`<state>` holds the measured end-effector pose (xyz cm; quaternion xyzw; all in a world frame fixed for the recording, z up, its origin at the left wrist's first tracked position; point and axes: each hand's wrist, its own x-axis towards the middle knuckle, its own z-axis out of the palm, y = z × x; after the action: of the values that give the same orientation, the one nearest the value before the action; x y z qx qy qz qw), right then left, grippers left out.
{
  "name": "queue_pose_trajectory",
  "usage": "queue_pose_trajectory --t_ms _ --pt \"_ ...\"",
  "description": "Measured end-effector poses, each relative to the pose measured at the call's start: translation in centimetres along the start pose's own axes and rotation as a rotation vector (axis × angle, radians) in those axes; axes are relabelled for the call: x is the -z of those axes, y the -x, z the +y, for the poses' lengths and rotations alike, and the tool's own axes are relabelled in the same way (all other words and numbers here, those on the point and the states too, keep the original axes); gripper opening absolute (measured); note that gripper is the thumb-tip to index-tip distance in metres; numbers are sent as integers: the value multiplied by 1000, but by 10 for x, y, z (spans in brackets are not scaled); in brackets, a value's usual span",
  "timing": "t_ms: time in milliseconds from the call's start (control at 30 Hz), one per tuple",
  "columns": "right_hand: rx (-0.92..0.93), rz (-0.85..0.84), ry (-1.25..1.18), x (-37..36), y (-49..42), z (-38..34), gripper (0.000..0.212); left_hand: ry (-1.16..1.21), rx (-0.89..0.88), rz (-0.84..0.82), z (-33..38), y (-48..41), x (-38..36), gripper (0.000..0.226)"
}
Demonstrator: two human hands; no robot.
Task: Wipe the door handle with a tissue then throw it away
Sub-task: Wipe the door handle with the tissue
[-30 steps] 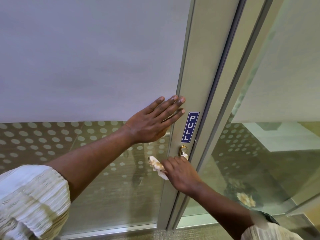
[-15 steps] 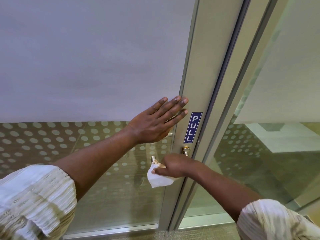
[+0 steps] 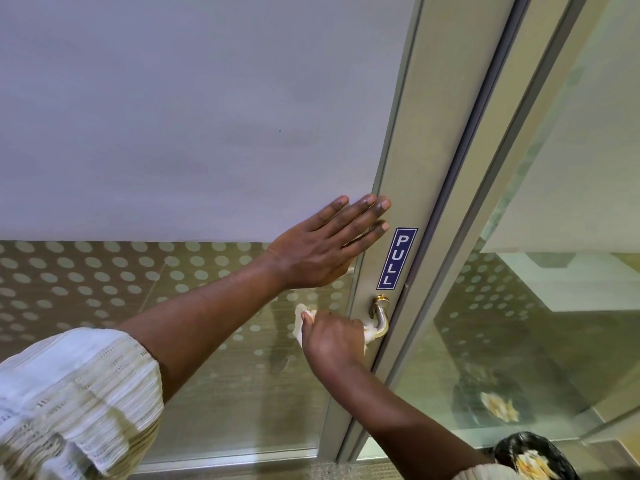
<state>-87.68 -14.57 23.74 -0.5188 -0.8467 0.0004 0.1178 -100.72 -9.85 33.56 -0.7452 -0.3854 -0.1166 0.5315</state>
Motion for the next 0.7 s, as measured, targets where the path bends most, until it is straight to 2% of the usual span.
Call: queue_pose_trajectory --t_ms 67,133,200,300,333,433,600,700 --pt "-41 -29 -33 -2 -9 -8 44 1 0 -6 0 0 0 73" --pt "24 8 -37 -5 -10 -10 36 1 3 1 0 1 0 72" --pt "129 80 -33 -6 -5 -5 28 -6 6 11 0 0 0 72" --pt "324 287 -41 -15 6 12 15 1 2 10 -1 1 0 72" --pt "379 295 -61 -21 10 21 21 -2 2 10 -1 1 1 72" --pt "499 227 -45 -37 28 53 55 -4 -3 1 -1 2 2 72" --pt "577 214 -53 -37 42 102 72 -23 -7 21 -2 0 5 71" --pt "509 230 -75 -30 47 115 61 -21 -7 30 -1 0 6 70"
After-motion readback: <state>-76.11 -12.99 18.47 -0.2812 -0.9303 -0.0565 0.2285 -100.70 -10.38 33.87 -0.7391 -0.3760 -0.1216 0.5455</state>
